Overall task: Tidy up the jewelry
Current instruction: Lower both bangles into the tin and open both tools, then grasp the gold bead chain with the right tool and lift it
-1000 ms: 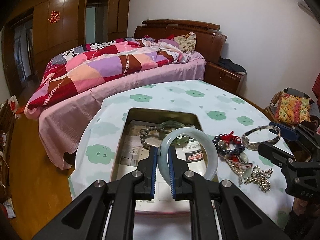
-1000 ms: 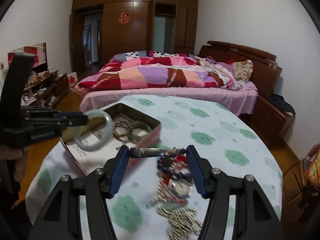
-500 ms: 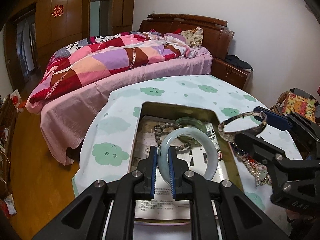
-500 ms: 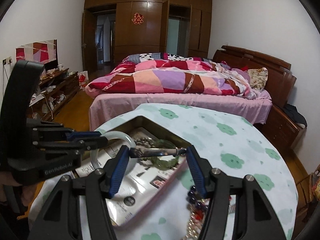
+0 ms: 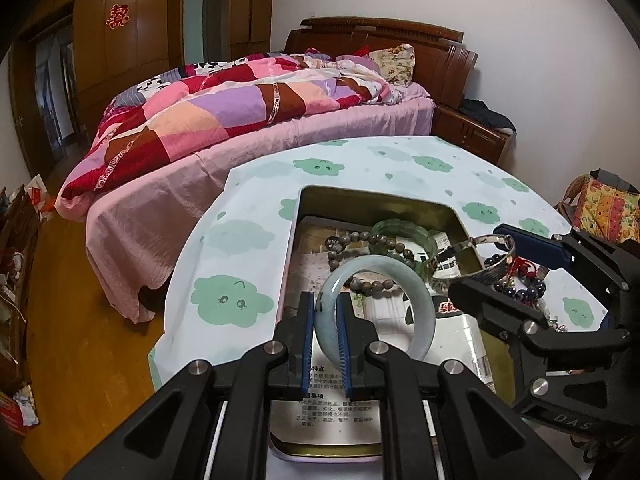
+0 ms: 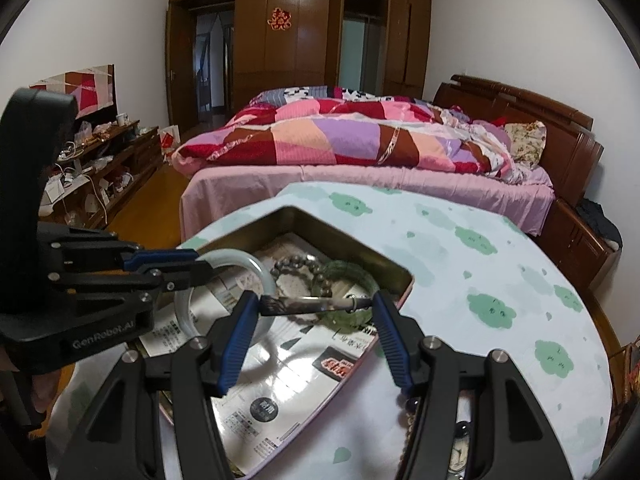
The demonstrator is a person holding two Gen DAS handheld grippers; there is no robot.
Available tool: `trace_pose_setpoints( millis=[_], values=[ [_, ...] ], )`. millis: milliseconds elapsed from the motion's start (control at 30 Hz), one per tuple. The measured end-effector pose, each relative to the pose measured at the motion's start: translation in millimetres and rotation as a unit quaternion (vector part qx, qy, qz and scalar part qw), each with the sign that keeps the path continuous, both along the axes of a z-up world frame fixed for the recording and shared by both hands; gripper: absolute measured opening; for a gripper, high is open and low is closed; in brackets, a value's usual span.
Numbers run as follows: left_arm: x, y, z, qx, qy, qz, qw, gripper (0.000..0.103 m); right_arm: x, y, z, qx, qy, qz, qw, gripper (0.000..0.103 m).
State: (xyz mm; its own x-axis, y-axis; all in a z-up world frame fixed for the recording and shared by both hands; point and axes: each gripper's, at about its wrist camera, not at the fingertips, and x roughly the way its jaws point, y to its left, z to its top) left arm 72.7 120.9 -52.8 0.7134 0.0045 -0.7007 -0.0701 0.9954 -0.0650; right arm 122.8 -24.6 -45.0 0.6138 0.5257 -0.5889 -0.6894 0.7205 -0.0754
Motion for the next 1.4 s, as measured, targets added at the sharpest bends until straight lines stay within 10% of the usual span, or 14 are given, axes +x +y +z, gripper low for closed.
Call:
trace_pose_setpoints(
  millis=[633,900,1400],
  values=[
    [0.4,1.8,3.9,-0.002,-0.009,-0.001,1.0000,0.013,3.5,-4.5,-11.3,-0.003,0.036,-0.003,0.999,0.072],
    [-5.3,-1.3,11.4,0.002,-0.025,0.008,0.9996,0.058,-1.7,-26.5,-3.8,0.010,0.045,-0.016,0.999,0.073],
    [-17.3,-28.7,17.3,0.010,-0.033,0.006,0.9994,0.060,-13.4,-136.9,-7.1,0.014,0.053,-0.123,0.991,0.076]
  ],
)
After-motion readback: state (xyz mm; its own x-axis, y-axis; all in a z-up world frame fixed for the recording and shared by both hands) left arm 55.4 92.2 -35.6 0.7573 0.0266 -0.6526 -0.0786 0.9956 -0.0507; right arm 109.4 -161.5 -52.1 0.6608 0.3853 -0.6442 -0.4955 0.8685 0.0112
